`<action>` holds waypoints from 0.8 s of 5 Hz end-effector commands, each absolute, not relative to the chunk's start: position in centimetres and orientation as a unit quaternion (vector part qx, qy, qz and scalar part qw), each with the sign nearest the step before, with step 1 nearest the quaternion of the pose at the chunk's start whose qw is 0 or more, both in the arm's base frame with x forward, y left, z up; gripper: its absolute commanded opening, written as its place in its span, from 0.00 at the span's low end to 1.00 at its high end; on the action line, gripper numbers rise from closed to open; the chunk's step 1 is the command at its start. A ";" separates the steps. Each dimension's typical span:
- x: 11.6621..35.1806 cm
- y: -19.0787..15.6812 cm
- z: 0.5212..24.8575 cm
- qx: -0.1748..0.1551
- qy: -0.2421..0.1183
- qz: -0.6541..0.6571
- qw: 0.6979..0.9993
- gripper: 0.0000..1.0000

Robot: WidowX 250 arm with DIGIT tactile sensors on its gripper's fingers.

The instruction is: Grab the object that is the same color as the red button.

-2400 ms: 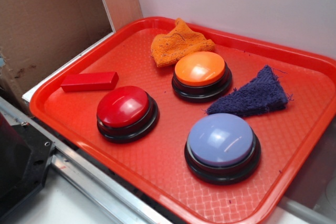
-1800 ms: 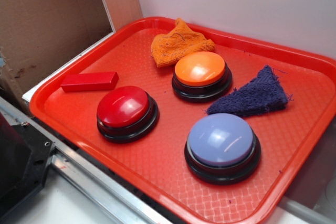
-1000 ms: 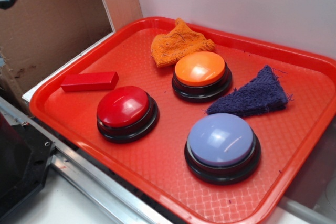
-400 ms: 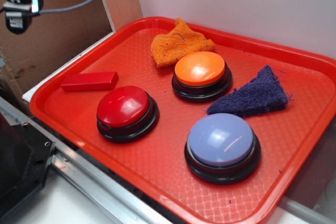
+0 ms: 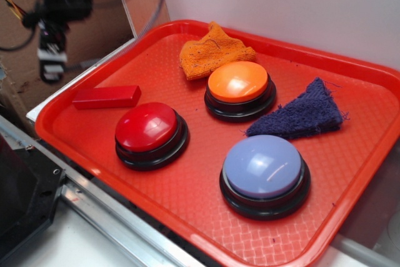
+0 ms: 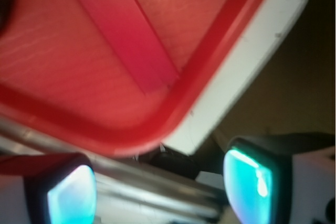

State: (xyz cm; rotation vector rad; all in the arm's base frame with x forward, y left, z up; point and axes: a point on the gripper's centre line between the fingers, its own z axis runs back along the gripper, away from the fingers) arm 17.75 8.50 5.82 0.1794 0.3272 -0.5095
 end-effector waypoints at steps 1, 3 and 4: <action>20.9 7.2 4.4 0.093 0.134 -0.301 0.940 1.00; 21.8 8.2 2.1 0.072 0.161 -0.301 0.937 1.00; 22.0 8.2 0.6 0.066 0.182 -0.303 0.933 1.00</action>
